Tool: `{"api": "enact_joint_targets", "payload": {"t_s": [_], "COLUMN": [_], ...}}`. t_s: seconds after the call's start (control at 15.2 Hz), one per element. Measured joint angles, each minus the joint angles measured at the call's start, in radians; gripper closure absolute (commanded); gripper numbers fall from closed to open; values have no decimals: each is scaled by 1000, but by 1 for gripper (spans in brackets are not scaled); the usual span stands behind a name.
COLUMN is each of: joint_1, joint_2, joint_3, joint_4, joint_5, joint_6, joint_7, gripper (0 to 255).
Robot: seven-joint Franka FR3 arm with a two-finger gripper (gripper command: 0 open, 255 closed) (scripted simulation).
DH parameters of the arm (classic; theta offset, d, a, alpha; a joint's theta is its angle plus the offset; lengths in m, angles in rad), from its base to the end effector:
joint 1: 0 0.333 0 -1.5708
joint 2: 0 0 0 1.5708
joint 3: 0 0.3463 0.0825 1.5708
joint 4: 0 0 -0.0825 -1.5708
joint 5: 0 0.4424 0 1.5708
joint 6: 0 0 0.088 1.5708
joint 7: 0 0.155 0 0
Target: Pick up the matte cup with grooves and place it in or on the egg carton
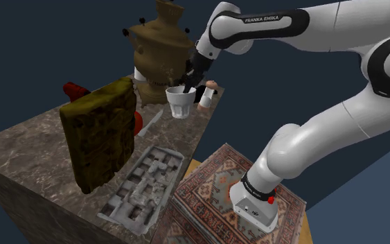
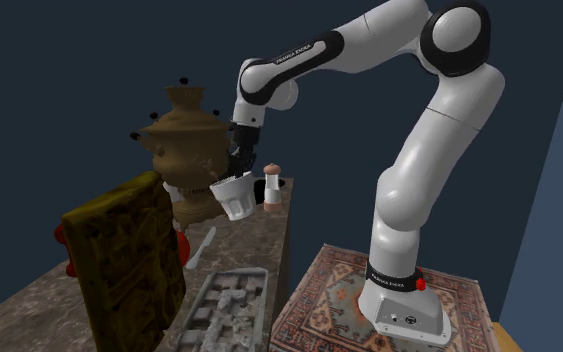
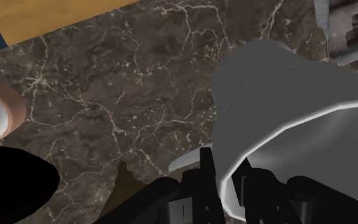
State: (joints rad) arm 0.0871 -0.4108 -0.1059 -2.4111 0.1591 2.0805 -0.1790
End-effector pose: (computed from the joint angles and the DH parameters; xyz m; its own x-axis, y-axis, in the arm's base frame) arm 0.4748 0.0059 0.4274 0.9912 0.0856 0.1011 0.1020 -0.9801 -0.1702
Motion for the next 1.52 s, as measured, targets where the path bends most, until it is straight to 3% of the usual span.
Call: {"api": "enact_joint_targets", "payload": {"t_s": [0.92, 1.52], "joint_1": [123, 224], "joint_2": [-246, -304], "joint_3": [245, 438], "joint_4": [-141, -120], "joint_5": [93, 187], "joint_6": [-43, -75], "joint_7": [312, 547], "gripper": [255, 255]}}
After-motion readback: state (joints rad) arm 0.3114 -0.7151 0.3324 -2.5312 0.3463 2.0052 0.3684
